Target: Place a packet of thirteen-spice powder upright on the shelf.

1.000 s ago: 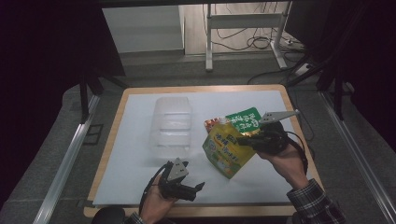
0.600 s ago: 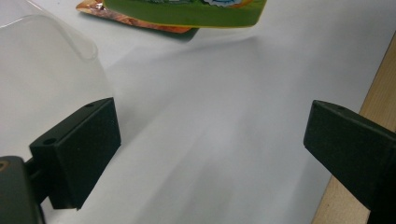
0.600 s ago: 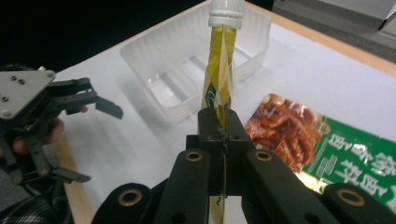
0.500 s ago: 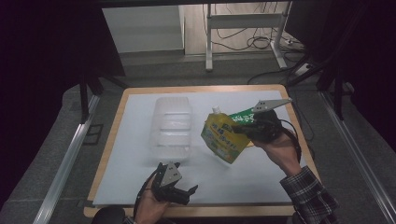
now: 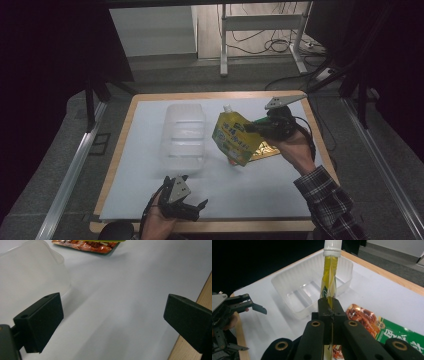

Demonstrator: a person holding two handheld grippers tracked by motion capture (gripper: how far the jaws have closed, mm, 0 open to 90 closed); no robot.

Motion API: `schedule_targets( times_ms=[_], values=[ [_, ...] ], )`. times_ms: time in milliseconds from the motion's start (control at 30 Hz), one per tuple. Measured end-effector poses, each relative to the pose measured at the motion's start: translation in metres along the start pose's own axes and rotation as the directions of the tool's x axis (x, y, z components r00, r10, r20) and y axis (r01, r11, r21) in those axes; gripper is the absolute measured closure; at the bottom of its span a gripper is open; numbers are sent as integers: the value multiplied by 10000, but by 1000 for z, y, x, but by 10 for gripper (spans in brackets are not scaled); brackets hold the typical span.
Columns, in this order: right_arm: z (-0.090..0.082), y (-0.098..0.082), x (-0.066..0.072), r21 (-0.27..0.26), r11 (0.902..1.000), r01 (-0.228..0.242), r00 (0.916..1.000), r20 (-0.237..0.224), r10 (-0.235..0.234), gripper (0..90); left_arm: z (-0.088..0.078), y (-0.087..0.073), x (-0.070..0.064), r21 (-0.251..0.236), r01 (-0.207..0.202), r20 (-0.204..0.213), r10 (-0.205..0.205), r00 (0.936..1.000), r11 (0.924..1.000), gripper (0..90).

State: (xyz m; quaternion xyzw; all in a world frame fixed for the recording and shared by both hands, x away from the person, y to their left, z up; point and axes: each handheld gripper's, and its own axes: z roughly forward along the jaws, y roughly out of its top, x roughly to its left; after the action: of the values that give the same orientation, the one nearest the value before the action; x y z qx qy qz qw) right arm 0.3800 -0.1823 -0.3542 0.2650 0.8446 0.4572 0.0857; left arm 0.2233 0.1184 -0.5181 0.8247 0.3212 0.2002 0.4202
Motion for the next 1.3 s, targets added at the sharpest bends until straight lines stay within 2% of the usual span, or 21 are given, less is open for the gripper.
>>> schedule_targets(
  times_ms=[433,1067,1300],
  values=[
    [14,24,-10,-211,9997,103,9999,-75,-105,889,-8,-3,4,-216,267,-175,-271,9995,9994,20],
    [35,53,-21,-337,9987,384,9990,-201,-391,889,-11,-5,6,-105,321,-381,-325,9987,9994,19],
    [44,63,-25,-366,9983,457,9987,-222,-466,888,-11,-4,5,-70,228,-419,-231,9989,9997,20]
  ],
)
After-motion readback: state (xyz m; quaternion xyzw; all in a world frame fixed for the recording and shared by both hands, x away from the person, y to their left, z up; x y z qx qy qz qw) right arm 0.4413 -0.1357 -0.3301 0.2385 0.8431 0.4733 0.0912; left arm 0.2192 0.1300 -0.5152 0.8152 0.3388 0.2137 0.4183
